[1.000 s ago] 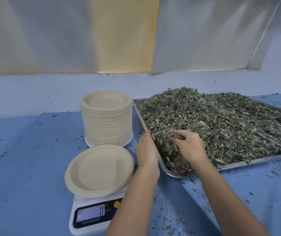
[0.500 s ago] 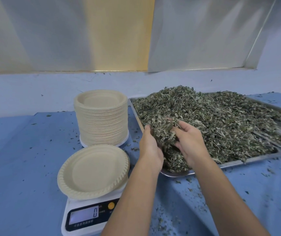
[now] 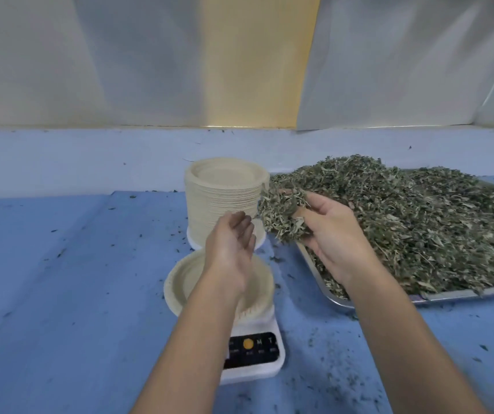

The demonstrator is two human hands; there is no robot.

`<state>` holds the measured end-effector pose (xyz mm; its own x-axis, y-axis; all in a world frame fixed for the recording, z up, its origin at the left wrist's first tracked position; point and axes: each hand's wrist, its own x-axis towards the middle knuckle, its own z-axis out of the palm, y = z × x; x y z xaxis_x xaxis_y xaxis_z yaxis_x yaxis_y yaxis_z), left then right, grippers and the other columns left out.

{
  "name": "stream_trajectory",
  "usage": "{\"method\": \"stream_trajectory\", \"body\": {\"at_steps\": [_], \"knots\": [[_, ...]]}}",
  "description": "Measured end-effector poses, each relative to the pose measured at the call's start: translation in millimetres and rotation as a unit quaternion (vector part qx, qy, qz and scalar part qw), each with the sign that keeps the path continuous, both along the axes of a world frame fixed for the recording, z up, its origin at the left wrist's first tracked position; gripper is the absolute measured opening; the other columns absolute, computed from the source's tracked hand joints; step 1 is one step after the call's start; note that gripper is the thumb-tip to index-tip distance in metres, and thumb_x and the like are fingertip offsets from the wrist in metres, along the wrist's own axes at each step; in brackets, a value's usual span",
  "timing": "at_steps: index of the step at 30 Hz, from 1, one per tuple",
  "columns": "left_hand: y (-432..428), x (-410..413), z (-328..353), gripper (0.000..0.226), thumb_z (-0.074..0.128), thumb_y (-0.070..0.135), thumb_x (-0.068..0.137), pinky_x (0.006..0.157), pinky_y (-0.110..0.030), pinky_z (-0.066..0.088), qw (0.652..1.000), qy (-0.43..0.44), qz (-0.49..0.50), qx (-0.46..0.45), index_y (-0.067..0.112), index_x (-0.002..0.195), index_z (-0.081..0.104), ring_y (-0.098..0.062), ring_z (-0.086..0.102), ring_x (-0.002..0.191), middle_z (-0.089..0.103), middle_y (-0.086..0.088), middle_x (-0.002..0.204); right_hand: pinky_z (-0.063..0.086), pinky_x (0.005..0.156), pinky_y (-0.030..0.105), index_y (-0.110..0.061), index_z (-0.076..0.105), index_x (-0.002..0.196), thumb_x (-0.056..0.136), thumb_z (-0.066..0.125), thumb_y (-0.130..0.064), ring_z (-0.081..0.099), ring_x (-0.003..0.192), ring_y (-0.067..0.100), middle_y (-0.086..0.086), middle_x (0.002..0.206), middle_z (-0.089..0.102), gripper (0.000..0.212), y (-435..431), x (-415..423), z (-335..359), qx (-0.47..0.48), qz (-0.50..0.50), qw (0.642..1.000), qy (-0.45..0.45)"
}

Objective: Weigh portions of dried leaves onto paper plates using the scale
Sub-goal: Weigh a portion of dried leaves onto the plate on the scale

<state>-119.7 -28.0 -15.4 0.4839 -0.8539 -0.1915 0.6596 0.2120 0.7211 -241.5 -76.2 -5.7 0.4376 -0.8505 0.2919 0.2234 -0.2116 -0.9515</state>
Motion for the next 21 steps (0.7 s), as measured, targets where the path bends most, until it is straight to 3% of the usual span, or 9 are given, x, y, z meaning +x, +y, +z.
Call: {"method": "stream_trajectory", "body": {"at_steps": [2, 5, 8, 12, 16, 21], "knots": [[14, 22, -1, 0.042, 0.032, 0.024, 0.103, 0.106, -0.030, 0.033, 0.999, -0.041, 0.026, 0.010, -0.001, 0.134, 0.045, -0.023, 0.044, 0.131, 0.049, -0.015, 0.139, 0.058, 0.078, 0.031, -0.024, 0.075, 0.085, 0.090, 0.058, -0.002, 0.071, 0.087, 0.014, -0.002, 0.092, 0.075, 0.028, 7, 15, -2, -0.002, 0.024, 1.000, 0.020], [33, 49, -4, 0.041, 0.032, 0.021, 0.102, 0.103, -0.029, 0.036, 0.994, -0.086, 0.062, 0.025, -0.001, 0.132, 0.048, -0.022, 0.048, 0.128, 0.052, -0.014, 0.136, 0.057, 0.073, 0.023, -0.023, 0.073, 0.097, 0.088, 0.061, -0.002, 0.071, 0.084, 0.008, -0.006, 0.092, 0.075, 0.026, 17, 34, -6, -0.029, 0.036, 0.996, 0.075], [44, 63, -8, 0.037, 0.033, 0.019, 0.101, 0.101, -0.029, 0.039, 0.991, -0.090, 0.089, 0.039, 0.000, 0.126, 0.053, -0.021, 0.052, 0.122, 0.056, -0.014, 0.131, 0.053, 0.080, 0.024, -0.022, 0.073, 0.106, 0.087, 0.064, -0.009, 0.067, 0.089, 0.005, -0.010, 0.097, 0.074, 0.025, 22, 49, -13, -0.128, -0.025, 0.969, 0.209], [48, 70, -10, 0.034, 0.033, 0.019, 0.100, 0.100, -0.029, 0.042, 0.990, -0.076, 0.115, 0.042, 0.004, 0.118, 0.057, -0.019, 0.056, 0.117, 0.059, -0.011, 0.126, 0.041, 0.059, 0.008, -0.022, 0.074, 0.103, 0.087, 0.065, -0.013, 0.058, 0.070, -0.007, -0.016, 0.081, 0.067, 0.020, 31, 62, -20, -0.243, -0.016, 0.912, 0.330], [50, 72, -12, 0.033, 0.033, 0.018, 0.099, 0.095, -0.026, 0.044, 0.988, -0.075, 0.132, 0.042, 0.006, 0.116, 0.059, -0.017, 0.058, 0.114, 0.062, -0.009, 0.123, 0.042, 0.074, 0.015, -0.020, 0.070, 0.114, 0.089, 0.064, -0.013, 0.061, 0.096, 0.011, -0.005, 0.104, 0.070, 0.026, 35, 69, -29, -0.274, -0.007, 0.886, 0.373], [53, 73, -14, 0.031, 0.033, 0.018, 0.097, 0.090, -0.024, 0.044, 0.986, -0.085, 0.138, 0.047, 0.010, 0.108, 0.061, -0.014, 0.060, 0.110, 0.064, -0.007, 0.118, 0.038, 0.076, 0.011, -0.021, 0.064, 0.123, 0.088, 0.065, -0.013, 0.057, 0.107, 0.012, -0.004, 0.118, 0.065, 0.037, 35, 73, -38, -0.300, 0.027, 0.854, 0.425]]}}
